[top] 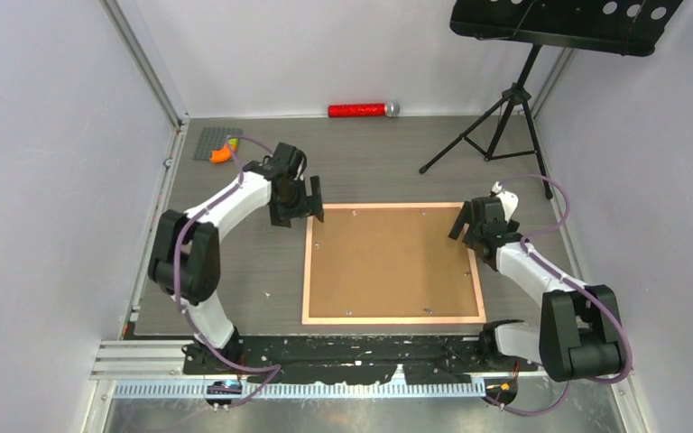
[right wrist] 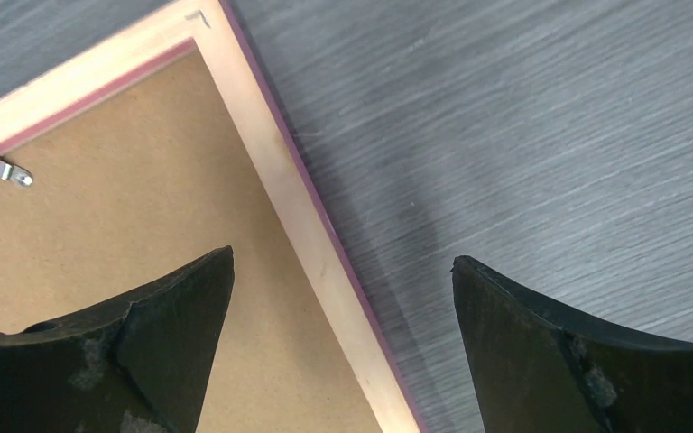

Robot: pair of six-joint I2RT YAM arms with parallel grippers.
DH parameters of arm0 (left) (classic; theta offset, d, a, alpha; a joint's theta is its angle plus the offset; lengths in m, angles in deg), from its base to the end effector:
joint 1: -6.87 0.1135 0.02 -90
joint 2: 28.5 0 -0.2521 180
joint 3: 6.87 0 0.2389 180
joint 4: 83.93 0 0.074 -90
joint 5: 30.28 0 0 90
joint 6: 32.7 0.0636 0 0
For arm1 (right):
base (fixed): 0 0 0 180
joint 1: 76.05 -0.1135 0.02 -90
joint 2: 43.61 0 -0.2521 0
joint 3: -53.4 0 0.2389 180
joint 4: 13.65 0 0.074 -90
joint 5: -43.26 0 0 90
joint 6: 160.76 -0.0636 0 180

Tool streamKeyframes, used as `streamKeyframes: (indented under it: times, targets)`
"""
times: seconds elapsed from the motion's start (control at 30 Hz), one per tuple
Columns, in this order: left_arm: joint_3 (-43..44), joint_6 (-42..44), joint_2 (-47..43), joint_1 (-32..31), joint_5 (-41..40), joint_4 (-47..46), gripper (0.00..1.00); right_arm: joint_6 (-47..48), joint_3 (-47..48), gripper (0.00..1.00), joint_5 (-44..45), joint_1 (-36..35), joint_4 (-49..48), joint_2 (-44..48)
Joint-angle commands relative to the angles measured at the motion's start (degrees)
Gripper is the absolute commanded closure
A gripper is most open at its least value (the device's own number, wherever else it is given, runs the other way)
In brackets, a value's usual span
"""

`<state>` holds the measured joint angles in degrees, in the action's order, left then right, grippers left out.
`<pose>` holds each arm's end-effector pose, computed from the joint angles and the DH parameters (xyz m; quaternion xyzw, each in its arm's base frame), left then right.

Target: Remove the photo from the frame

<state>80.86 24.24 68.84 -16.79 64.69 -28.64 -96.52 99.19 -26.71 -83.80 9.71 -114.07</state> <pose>0.3147 -0.1439 0.1993 -0.0705 0.9727 -0.1404 0.1709 0.2429 0.0111 0.1519 0.2054 0.8984 -0.0538 0.3845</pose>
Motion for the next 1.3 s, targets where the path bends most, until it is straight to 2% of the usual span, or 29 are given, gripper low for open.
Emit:
streamKeyframes:
  times: [0.0,0.1,0.2,0.27,0.37,0.43,0.5,0.53,0.57,0.6,0.63,0.67,0.77,0.9,1.0,1.07,1.2,1.27]
  targets:
    - [2.6,2.79,5.39,1.68,0.88,5.15,0.13,-2.33,-1.4,0.04,-4.63,2.42,-0.4,-0.11]
    - [3.04,2.53,8.2,1.95,1.19,5.28,0.17,-2.34,-2.13,0.03,-9.58,3.58,-2.54,-2.39]
    - [3.12,1.07,9.75,1.91,3.87,3.65,0.28,-1.41,-0.35,0.02,-12.85,3.75,-3.71,-5.23]
    - [3.1,0.08,10.33,1.59,4.75,2.96,0.39,0.02,1.01,0.08,-15.64,3.72,-4.8,-7.4]
    - [3.08,-0.52,11.2,1.27,4.91,3.18,0.5,1.38,2.31,0.15,-18.78,3.71,-6.78,-10.39]
    - [2.98,-0.66,11.67,1.16,3.97,3.88,0.57,2.68,3.59,0.24,-21.34,3.71,-7.83,-12.35]
    - [2.46,-0.78,11.85,1.07,3.67,4.04,0.67,3.85,5.18,0.35,-23.32,3.66,-8.38,-14.39]
    - [2.04,-0.94,11.78,1.07,3.81,3.95,0.72,4.5,6.32,0.47,-24.92,3.68,-8.43,-15.17]
    - [1.44,-1.43,11.48,1.07,3.79,3.77,0.77,5.2,6.92,0.52,-25.68,3.7,-8.46,-16.56]
    - [0.66,-1.78,11.18,1.07,4.09,3.54,0.8,5.37,8.4,0.62,-27.4,3.7,-8.51,-17.9]
    - [-0.42,-1.95,10.6,1.07,4.54,3.23,0.82,5.63,9.19,0.65,-28.33,3.73,-8.48,-18.54]
    - [-1.51,-2.19,9.83,1.07,4.87,3.01,0.83,5.85,10.94,0.72,-29.95,3.67,-8.47,-19.58]
    - [-6.46,-3.16,6.38,1.07,4.71,1.71,0.86,8.49,15.99,0.79,-31.0,2.94,-8.12,-20.95]
    - [-13.82,-4.44,1.56,1.07,7.77,-1.37,0.89,13.63,25.6,0.8,-28.1,0.49,-3.81,-23.84]
    - [-19.39,-5.72,-1.5,0.95,10.46,-2.79,0.92,15.65,32.83,0.8,-29.18,-2.09,-1.29,-29.55]
    - [-23.31,-6.53,-4.22,0.71,10.13,-2.95,0.94,18.12,37.97,0.8,-30.0,-5.01,-0.04,-32.98]
    - [-29.85,-8.48,-11.03,0.72,7.73,-2.83,0.94,24.84,49.13,0.82,-26.32,-11.29,4.42,-39.5]
    - [-32.09,-9.13,-13.52,0.68,8.75,-3.67,0.94,25.34,54.27,0.82,-26.08,-12.42,4.77,-42.7]
